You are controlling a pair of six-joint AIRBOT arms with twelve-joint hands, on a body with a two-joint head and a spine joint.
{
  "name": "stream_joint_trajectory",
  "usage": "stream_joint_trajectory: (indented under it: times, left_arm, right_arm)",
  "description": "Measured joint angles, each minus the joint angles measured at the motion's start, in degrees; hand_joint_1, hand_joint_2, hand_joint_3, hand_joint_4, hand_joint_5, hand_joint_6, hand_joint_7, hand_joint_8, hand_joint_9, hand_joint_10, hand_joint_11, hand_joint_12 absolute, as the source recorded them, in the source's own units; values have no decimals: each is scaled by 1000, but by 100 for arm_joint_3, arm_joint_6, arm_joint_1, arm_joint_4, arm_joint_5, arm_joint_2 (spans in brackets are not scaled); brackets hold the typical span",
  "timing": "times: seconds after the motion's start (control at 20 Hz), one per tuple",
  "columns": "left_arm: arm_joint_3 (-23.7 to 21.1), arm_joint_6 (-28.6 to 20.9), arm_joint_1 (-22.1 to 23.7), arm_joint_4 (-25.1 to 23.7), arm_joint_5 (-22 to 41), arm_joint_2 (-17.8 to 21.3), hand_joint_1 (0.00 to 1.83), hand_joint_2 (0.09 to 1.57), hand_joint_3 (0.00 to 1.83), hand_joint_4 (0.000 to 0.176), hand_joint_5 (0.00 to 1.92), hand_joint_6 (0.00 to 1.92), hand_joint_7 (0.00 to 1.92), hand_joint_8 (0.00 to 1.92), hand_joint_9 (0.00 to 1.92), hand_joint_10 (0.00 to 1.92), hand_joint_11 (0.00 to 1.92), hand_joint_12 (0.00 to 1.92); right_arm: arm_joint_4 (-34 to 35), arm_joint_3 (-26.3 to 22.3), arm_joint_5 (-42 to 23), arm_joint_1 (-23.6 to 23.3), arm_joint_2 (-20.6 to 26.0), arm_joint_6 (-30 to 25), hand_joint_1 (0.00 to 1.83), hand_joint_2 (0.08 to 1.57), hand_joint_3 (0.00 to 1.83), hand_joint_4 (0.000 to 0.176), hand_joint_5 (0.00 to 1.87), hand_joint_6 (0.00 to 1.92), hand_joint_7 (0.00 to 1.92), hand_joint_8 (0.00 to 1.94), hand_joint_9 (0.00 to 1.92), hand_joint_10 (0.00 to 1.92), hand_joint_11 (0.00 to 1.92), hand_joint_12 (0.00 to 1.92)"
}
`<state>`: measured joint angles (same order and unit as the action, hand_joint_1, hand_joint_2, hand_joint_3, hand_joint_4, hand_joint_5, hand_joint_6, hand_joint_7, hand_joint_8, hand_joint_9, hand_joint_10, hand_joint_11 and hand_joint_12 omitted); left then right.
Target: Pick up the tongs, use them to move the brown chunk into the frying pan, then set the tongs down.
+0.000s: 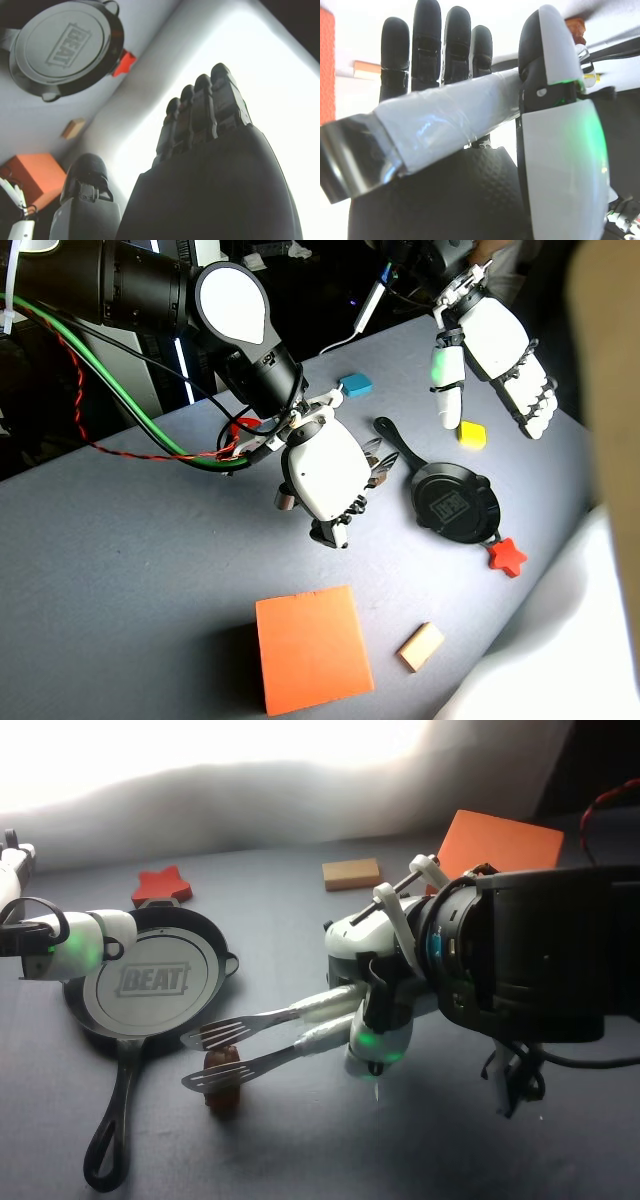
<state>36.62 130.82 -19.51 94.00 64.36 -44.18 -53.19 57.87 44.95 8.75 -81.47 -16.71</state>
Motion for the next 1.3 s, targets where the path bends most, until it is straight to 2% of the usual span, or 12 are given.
stream_joint_trajectory:
  times: [0.4,0.75,1.3]
  left_arm:
    - [50,-151,-7,20,79,15,0,1168,0,0,19,7,40,10,17,7,17,8]
    - [37,-144,-20,79,68,87,0,1169,0,0,0,0,21,0,3,1,0,3]
    - [-15,-144,-17,138,63,87,0,1173,2,0,1,0,26,0,5,0,1,10]
  right_arm:
    - [-20,0,-44,-22,101,11,1059,1114,0,0,920,22,986,4,973,10,458,1247]
    - [-70,-76,-94,-382,323,46,1047,1115,0,0,884,2,947,0,936,0,396,1292]
    - [0,-254,-116,-387,365,267,1018,1105,0,0,830,1,908,3,907,4,347,1328]
